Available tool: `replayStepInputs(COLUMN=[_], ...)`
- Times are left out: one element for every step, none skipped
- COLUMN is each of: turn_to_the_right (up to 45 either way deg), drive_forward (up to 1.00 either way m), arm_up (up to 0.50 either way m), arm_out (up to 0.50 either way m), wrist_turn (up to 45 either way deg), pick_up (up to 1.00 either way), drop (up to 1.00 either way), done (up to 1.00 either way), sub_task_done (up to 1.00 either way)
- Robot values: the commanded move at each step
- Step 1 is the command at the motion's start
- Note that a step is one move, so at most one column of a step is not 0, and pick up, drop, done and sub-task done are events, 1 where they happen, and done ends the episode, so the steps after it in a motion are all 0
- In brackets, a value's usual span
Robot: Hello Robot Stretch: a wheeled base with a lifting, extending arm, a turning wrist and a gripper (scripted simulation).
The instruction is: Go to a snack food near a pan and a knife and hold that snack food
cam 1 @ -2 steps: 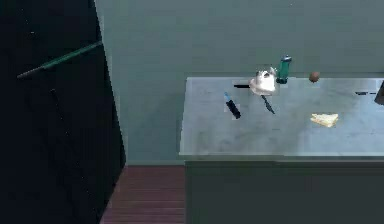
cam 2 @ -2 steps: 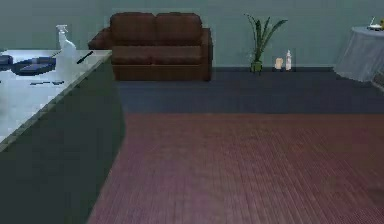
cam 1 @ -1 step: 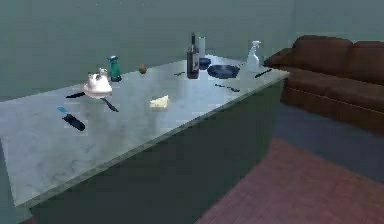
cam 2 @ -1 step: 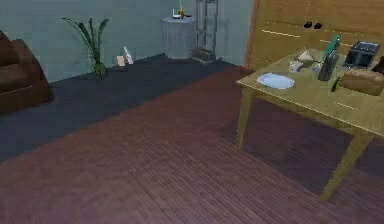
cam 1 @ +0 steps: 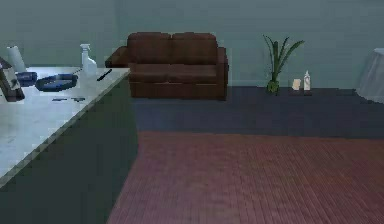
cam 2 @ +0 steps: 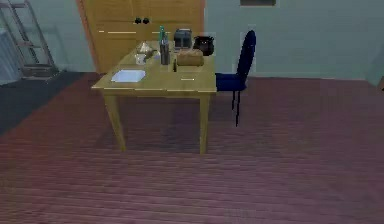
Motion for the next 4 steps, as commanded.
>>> replayStepInputs(turn_to_the_right=[0.0, -45.0, -45.0, -45.0], drive_forward=[0.75, 0.00, 0.00, 0.00], arm_up=[0.00, 0.00, 0.00, 0.00], arm_out=[0.00, 0.00, 0.00, 0.00], wrist_turn=[0.0, 0.0, 0.0, 0.0], pick_up=[0.00, 0.00, 0.00, 0.00], drop=[0.00, 0.00, 0.00, 0.00], done=[0.00, 0.00, 0.00, 0.00], sub_task_done=[0.00, 0.00, 0.00, 0.00])
